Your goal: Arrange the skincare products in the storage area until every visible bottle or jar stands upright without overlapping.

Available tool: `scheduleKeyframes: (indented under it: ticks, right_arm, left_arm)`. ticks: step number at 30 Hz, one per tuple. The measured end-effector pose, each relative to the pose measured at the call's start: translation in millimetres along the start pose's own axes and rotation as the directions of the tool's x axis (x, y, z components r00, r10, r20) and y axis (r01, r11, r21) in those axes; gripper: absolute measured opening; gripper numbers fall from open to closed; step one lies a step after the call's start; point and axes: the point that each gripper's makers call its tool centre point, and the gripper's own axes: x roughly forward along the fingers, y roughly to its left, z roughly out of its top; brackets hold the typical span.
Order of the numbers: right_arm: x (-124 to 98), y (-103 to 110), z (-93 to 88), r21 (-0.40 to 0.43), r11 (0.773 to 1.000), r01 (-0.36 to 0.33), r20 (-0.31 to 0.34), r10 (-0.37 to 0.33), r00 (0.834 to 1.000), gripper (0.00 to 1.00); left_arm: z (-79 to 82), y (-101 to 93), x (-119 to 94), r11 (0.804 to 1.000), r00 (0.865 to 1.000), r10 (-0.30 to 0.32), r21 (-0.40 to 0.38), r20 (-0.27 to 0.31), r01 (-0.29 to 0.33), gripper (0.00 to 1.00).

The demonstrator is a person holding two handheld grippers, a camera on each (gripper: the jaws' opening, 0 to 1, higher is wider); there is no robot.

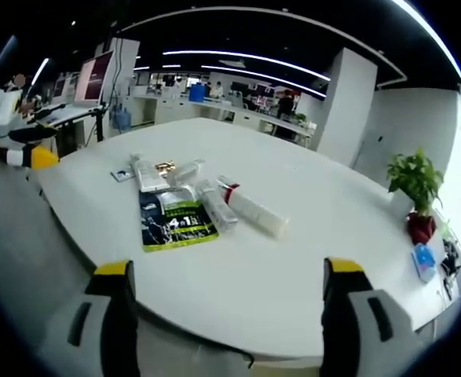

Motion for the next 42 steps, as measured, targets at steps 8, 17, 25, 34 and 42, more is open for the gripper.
scheduleKeyframes:
  ticks: [8,17,25,34,42]
  right_arm:
    - [0,5,-4.2,-0.006,0.999,-0.036,-0.036,0.035,0.999,1.0]
    - [1,-1,3.9,-0.035,0.998,-0.044,-0.047,0.042,0.998,1.0]
    - [6,-3,14.7,-0.058,0.995,-0.078,-0.049,0.075,0.996,1.0]
    - [13,-14,28.6,-0.094,0.99,-0.11,-0.059,0.105,0.993,1.0]
    - [23,-29,40.1,-0.146,0.981,-0.127,-0.077,0.116,0.99,1.0]
  left_arm:
    - [0.8,0.9,0,1.0,1.0,0.003,-0.007,0.009,-0.002,0.97]
    - [1.8,2.8,0,1.0,1.0,0.008,-0.01,0.022,-0.008,0.97]
    - [4.3,2.6,-1,1.0,0.999,0.006,-0.015,0.038,-0.006,0.97]
    - [3.9,3.5,-2,1.0,0.999,0.005,-0.02,0.042,-0.004,0.97]
    - [3.8,3.9,-1,1.0,0.999,0.003,-0.022,0.048,-0.002,0.97]
